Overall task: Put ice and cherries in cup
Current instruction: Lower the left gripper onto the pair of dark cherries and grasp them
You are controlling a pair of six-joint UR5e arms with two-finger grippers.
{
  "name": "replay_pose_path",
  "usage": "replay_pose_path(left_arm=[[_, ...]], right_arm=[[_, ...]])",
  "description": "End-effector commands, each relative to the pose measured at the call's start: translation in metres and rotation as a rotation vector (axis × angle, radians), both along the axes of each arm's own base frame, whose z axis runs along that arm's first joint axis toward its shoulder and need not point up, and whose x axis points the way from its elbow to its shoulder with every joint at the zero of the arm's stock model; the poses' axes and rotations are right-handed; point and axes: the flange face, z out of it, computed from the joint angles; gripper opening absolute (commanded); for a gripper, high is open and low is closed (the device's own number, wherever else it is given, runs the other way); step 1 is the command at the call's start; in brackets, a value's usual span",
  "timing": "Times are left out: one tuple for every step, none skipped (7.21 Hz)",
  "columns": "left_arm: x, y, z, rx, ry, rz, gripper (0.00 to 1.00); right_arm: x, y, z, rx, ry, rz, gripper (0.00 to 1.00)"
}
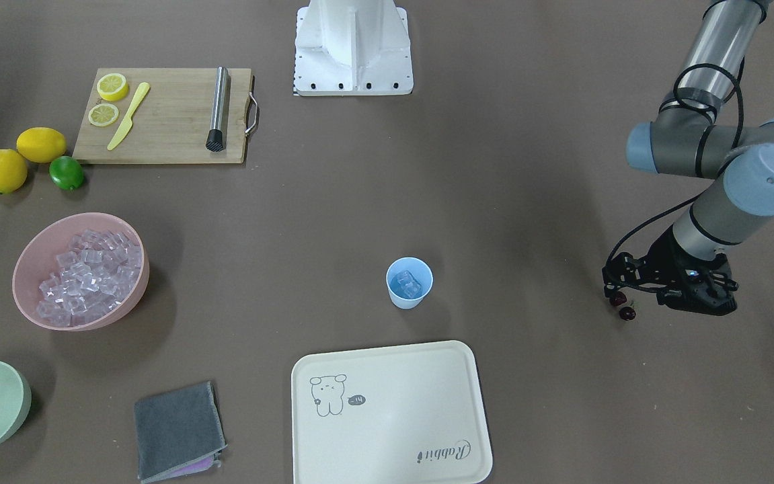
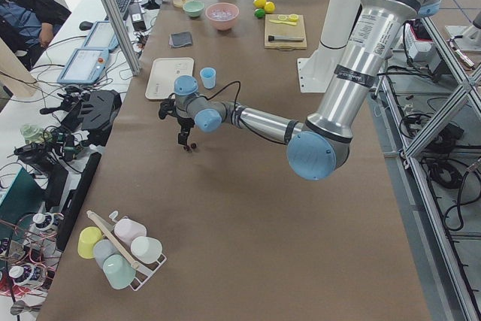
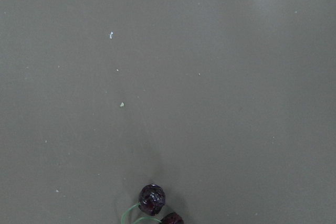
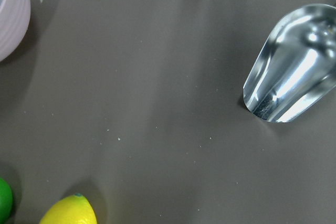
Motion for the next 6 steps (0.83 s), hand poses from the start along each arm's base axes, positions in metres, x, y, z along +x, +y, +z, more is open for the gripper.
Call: replay_pose_path(left_arm=[[0.0, -0.005, 0.009, -0.058, 0.001, -0.044, 0.97], [0.001, -0.007, 0.008, -0.09, 0.004, -0.078, 0.97], [-0.001, -0.008, 0.009, -0.091, 0.003, -0.089, 0.97], [-0.002, -0.009, 0.01, -0.097, -0.011, -0.121, 0.97], [0.0, -0.01, 0.011, -0.102, -0.016, -0.131, 0.97], [0.001, -0.01, 0.016, -0.101, -0.017, -0.128, 0.97]], right_arm=[[0.002, -0.001, 0.011, 0.017, 0.089, -0.026, 0.99], [-0.003, -0.009, 0.008, -0.028, 0.149, -0.035, 0.99], [0.004, -0.037, -0.005, -0.121, 0.184, -0.013, 0.99], [0.01, -0.046, -0.014, -0.151, 0.219, 0.003, 0.99], [0.011, -0.045, -0.02, -0.163, 0.227, 0.012, 0.99], [0.01, -0.044, -0.023, -0.167, 0.217, 0.01, 0.99]])
